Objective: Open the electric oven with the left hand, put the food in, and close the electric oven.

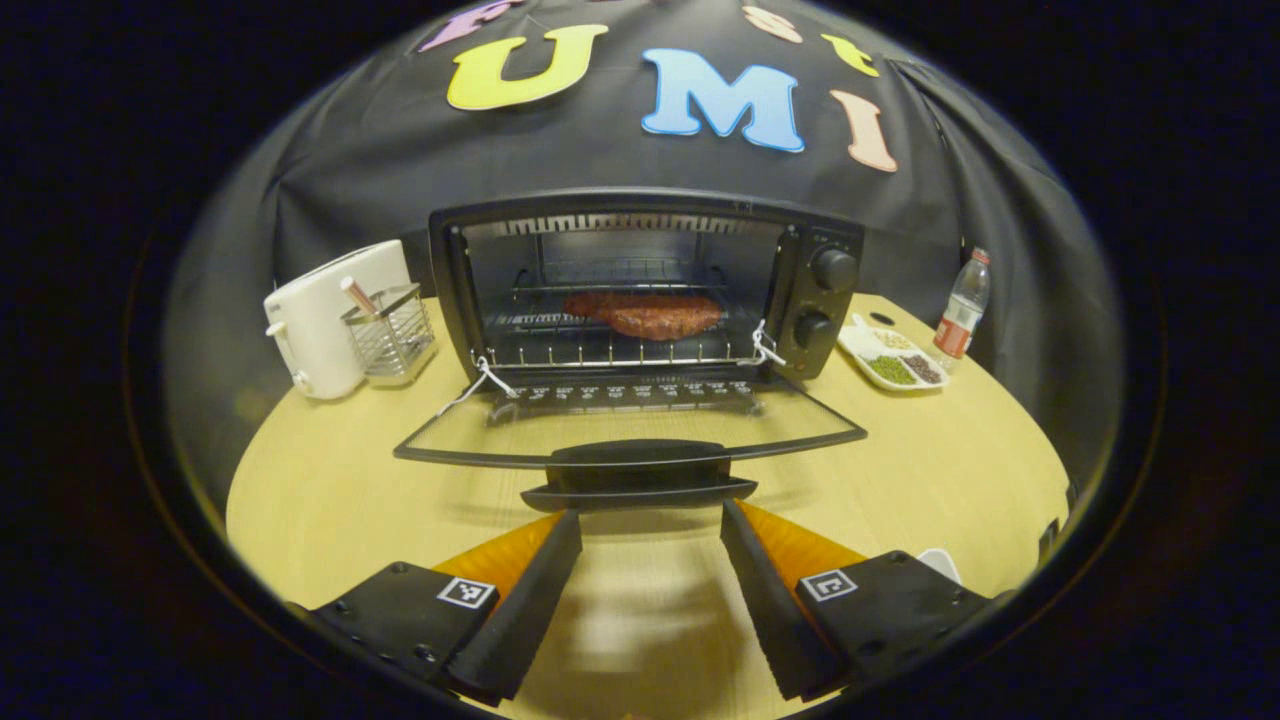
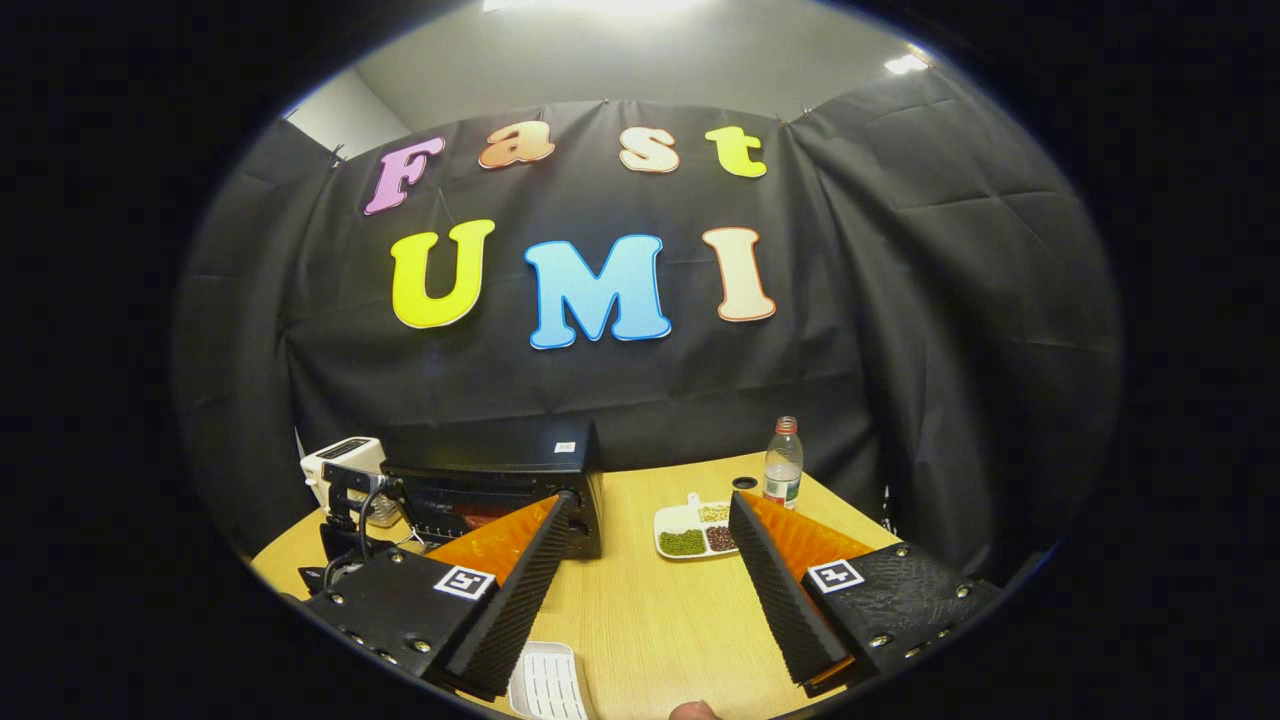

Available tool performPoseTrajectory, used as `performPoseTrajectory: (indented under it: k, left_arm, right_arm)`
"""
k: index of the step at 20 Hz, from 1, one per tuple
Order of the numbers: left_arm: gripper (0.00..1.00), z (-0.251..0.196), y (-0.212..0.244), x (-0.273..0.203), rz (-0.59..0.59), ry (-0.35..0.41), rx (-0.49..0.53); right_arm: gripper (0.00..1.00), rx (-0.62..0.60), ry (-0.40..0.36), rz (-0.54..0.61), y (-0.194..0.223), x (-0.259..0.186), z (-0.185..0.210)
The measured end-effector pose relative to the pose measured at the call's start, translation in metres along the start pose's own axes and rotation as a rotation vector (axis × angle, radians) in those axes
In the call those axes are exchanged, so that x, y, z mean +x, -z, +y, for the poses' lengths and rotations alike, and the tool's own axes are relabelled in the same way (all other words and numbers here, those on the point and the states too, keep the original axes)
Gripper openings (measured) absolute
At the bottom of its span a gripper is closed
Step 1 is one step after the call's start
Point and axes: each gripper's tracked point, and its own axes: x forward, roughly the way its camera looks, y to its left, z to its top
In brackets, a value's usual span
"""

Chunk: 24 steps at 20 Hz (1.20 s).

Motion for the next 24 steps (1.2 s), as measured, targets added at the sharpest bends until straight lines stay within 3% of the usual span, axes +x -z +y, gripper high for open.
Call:
performPoseTrajectory:
  k: [1, 4, 5, 9, 11, 12, 15, 16, 17, 18, 20, 24]
  left_arm:
    - [1.0, 0.001, -0.004, -0.003, -0.012, 0.001, -0.003]
    - [0.95, 0.0, -0.013, -0.01, -0.037, 0.003, 0.019]
    - [1.0, 0.0, -0.016, -0.012, -0.044, 0.003, 0.023]
    - [0.9, 0.0, -0.033, -0.019, -0.082, -0.006, 0.021]
    - [0.9, 0.0, -0.045, -0.021, -0.117, -0.011, 0.043]
    - [0.95, 0.0, -0.05, -0.024, -0.133, -0.014, 0.058]
    - [0.95, 0.002, -0.071, -0.026, -0.177, -0.017, 0.073]
    - [0.9, 0.002, -0.077, -0.026, -0.193, -0.017, 0.074]
    - [1.0, 0.004, -0.083, -0.025, -0.208, -0.019, 0.077]
    - [1.0, 0.006, -0.088, -0.022, -0.215, -0.021, 0.082]
    - [0.9, 0.012, -0.1, -0.016, -0.225, -0.025, 0.082]
    - [0.95, 0.015, -0.133, -0.022, -0.329, -0.03, 0.102]
  right_arm:
    - [0.98, 0.0, -0.006, 0.001, 0.0, 0.001, 0.002]
    - [0.98, 0.0, -0.018, 0.003, 0.003, 0.003, 0.006]
    - [0.98, 0.005, -0.018, 0.001, 0.002, 0.002, 0.007]
    - [0.98, 0.013, -0.015, -0.001, 0.002, 0.003, 0.006]
    - [0.98, 0.014, -0.011, 0.001, 0.002, 0.002, 0.006]
    - [0.98, 0.018, -0.008, 0.002, 0.002, 0.002, 0.005]
    - [0.98, 0.031, 0.0, -0.001, 0.001, 0.002, 0.004]
    - [0.98, 0.031, 0.004, -0.002, 0.001, 0.003, 0.004]
    - [0.98, 0.032, 0.005, -0.003, 0.001, 0.003, 0.004]
    - [0.98, 0.033, 0.006, -0.004, 0.001, 0.003, 0.004]
    - [0.98, 0.035, 0.01, -0.008, 0.0, 0.004, 0.003]
    - [0.98, 0.046, 0.021, -0.019, -0.001, 0.008, 0.002]
